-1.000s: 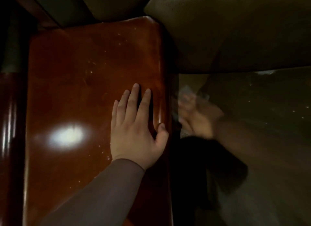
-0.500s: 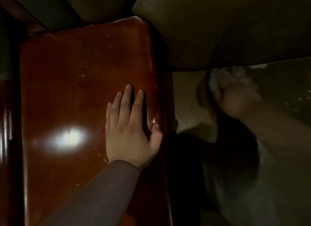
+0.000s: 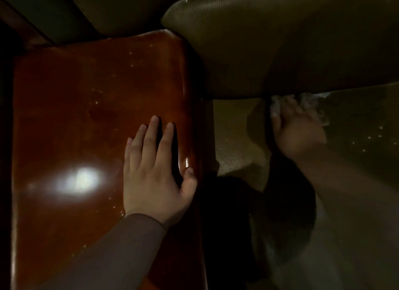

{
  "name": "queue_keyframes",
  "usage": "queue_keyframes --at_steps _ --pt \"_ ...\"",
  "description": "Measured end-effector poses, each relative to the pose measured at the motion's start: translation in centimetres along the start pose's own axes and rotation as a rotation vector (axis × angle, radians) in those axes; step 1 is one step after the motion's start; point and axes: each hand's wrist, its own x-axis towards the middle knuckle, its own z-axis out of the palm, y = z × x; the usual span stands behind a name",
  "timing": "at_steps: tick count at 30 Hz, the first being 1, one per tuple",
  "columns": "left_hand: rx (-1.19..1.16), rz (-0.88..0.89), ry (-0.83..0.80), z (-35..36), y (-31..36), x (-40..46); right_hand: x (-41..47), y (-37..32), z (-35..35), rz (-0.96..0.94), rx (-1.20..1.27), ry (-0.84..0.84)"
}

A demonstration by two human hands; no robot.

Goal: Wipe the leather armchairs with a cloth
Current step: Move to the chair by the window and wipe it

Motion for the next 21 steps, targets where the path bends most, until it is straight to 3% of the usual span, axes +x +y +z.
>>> queue_keyframes --at_steps 2,4,6,7,9,12,14,16,19,21 --pt "0.008 -0.002 -0.004 0.0 -0.2 -0.3 -2.0 -3.3 1.4 -0.008 -0.027 -0.053" --pt "0.011 -0.001 0.003 -0.2 -0.4 -0.2 -5.9 -5.7 2.6 -0.285 0.012 -0.135" --pt "0.004 0.000 0.020 -0.3 -0.3 0.2 -7.6 -4.9 1.7 -0.610 0.004 -0.199" --pt "0.002 0.000 0.029 -0.3 -0.3 0.4 -6.4 -3.2 1.1 -0.681 -0.024 -0.198" --pt "-0.013 -0.002 0.031 -0.1 0.0 0.4 -3.5 0.8 0.6 -0.514 -0.093 -0.149" --pt "-0.015 0.000 0.009 0.3 0.1 0.1 -0.7 5.1 0.0 0.069 -0.046 -0.042" --pt "-0.006 0.000 0.002 0.2 -0.3 -0.2 -1.7 2.5 0.7 0.180 -0.036 -0.005" --pt "-0.006 -0.002 0.003 0.0 -0.3 -0.2 -4.4 -1.4 2.0 -0.035 -0.063 -0.038" --pt "-0.014 0.003 0.024 -0.1 0.0 0.4 -8.7 -3.8 3.2 -0.654 -0.031 -0.191" --pt "-0.014 0.007 0.037 0.0 0.1 0.4 -7.7 -2.0 2.2 -0.805 -0.051 -0.211"
